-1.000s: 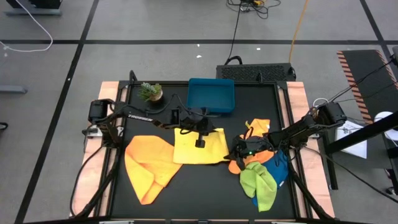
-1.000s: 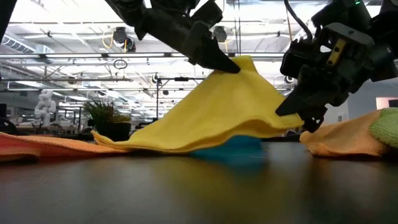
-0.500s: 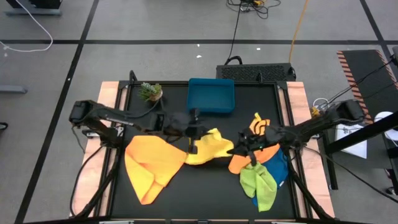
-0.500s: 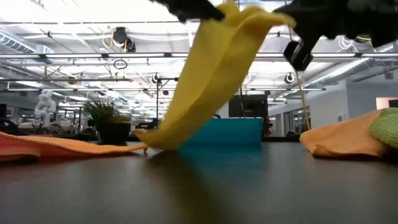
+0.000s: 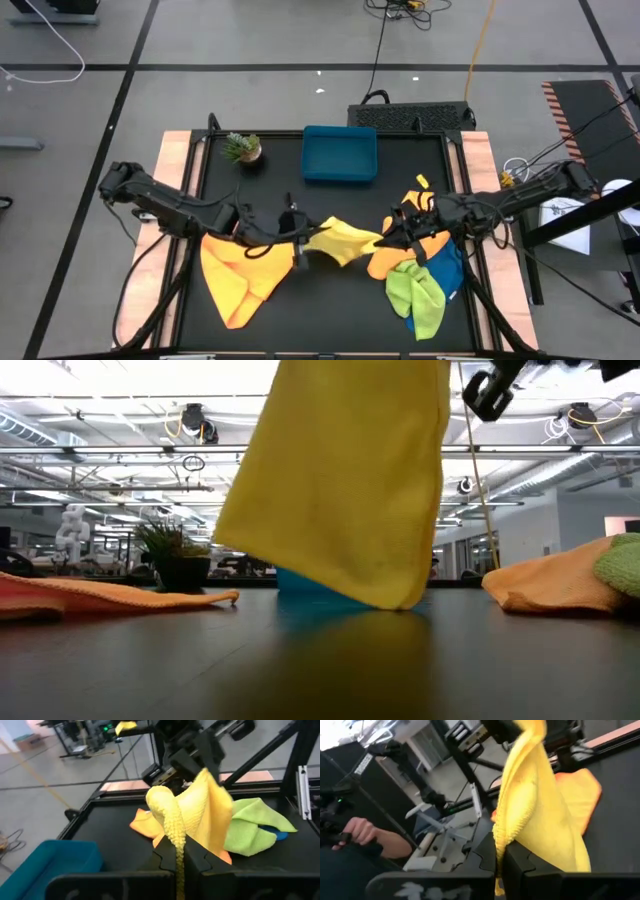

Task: Fold microfiber towels
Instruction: Fold the yellow microfiber cloth

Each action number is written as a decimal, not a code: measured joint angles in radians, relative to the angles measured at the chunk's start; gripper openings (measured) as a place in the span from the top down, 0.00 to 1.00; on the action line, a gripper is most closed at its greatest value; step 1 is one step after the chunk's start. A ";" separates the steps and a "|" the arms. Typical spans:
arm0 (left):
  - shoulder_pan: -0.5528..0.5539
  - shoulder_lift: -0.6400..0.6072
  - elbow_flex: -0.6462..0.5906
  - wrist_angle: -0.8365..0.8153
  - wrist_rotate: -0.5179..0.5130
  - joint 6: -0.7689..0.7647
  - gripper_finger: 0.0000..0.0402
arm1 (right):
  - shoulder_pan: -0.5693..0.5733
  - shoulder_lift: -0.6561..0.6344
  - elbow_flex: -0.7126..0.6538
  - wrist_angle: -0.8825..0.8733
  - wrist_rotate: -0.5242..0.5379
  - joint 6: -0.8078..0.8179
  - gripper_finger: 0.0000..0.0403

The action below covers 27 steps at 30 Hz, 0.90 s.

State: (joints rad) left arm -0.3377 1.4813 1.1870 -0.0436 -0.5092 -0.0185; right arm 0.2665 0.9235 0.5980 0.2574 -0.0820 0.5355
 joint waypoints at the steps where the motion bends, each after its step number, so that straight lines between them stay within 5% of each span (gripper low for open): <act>1: -0.010 0.005 0.000 0.000 -0.015 -0.015 0.99 | 0.011 0.011 0.008 -0.008 -0.002 0.001 1.00; 14: -0.149 -0.006 -0.033 0.070 -0.056 -0.115 0.99 | 0.109 0.124 0.115 0.033 0.006 -0.038 1.00; 22: -0.069 -0.011 -0.240 0.164 -0.068 -0.266 0.99 | 0.064 0.165 0.114 -0.166 0.224 -0.006 1.00; 27: 0.024 -0.011 -0.372 0.271 -0.039 -0.317 0.99 | -0.016 0.230 0.113 -0.304 0.264 0.053 1.00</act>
State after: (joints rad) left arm -0.3141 1.4704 0.8149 0.2271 -0.5483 -0.3354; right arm 0.2509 1.1534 0.7113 -0.0464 0.1819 0.5888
